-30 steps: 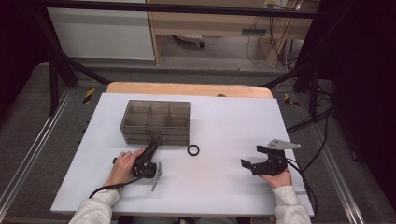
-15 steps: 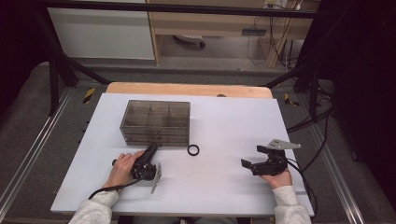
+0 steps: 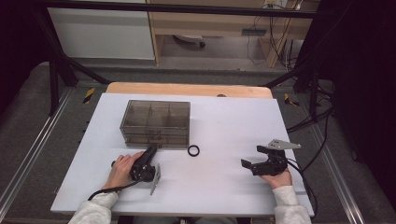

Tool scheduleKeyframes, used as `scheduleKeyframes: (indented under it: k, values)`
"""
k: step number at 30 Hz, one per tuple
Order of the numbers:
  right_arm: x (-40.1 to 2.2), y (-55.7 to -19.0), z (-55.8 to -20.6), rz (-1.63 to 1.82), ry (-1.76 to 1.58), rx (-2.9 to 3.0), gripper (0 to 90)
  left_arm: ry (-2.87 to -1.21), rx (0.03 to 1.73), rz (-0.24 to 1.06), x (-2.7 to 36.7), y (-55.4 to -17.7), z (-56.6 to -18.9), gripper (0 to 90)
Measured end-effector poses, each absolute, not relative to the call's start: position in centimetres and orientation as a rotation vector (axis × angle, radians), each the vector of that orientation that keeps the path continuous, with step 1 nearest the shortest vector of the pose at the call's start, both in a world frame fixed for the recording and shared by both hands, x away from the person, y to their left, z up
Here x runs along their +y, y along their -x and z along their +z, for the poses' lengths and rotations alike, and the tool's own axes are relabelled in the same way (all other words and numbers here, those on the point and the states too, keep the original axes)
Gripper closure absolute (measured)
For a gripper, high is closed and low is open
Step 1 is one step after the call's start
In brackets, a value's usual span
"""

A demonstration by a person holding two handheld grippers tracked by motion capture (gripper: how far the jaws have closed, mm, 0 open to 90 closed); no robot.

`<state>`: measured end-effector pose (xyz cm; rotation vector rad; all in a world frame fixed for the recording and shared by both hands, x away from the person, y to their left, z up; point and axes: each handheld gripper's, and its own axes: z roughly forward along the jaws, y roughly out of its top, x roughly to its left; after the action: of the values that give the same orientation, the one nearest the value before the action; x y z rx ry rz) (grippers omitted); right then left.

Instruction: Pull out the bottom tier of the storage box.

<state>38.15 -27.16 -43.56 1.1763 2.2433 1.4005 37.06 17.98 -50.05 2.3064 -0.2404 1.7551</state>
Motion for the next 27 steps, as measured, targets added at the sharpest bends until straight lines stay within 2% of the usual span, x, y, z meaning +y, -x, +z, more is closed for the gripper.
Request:
scheduleKeyframes:
  k: [13, 27]
  values:
    - [-27.2, -38.2, -43.6, 1.404, -1.173, 2.238, 0.3, -2.329, -0.180, 1.667, 18.4, -37.4, -49.0, 60.7]
    - [-27.2, -38.2, -43.6, 1.401, -1.176, 2.243, 0.3, -2.369, -0.194, 1.655, 18.0, -38.2, -49.0, 63.0]
